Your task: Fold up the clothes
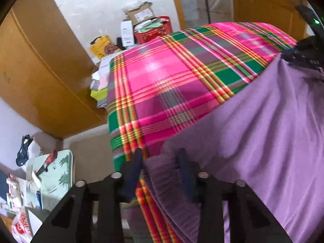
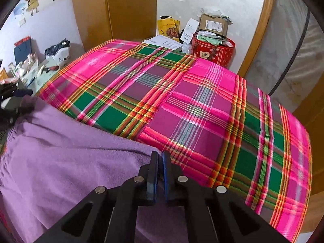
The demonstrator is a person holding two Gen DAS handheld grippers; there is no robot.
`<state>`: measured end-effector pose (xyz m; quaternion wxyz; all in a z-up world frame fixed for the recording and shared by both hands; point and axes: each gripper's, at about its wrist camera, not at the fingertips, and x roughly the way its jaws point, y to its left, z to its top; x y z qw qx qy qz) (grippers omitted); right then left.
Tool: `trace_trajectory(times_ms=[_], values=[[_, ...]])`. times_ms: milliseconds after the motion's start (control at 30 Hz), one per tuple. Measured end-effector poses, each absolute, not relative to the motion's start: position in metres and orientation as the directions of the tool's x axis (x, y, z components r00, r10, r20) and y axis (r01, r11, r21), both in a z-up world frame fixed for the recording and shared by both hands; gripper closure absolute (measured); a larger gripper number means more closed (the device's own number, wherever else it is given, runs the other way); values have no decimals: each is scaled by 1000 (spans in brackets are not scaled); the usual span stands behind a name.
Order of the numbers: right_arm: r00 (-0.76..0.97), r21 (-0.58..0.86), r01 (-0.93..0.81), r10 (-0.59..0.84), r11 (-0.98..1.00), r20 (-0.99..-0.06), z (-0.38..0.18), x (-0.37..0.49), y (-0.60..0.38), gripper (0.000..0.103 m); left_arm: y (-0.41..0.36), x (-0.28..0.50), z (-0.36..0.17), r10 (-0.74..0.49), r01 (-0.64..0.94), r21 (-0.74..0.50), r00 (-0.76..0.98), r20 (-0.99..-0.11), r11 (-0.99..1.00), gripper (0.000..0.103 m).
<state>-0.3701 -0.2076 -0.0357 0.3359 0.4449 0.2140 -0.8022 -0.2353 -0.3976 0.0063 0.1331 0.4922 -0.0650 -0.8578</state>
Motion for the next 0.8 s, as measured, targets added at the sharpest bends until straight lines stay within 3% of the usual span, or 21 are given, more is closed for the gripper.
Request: trace_trajectory(times_ms=[367,667,800], values=[[-412,-66,717,-345,-694,-843,-34,-376,-211,99,-411,-238,10,-324,260,217,-506,-799,-941,81],[-508,-162,671,-289,-724,-812,-32,-382,-224,99,-422,-251,7,-318,310,176,-498,-807,-934,81],[-487,-204,693,-240,-691,-840,-48,-382,-233,98,-423,-250,-1,-327,323,183,-478,-815,-929,81]])
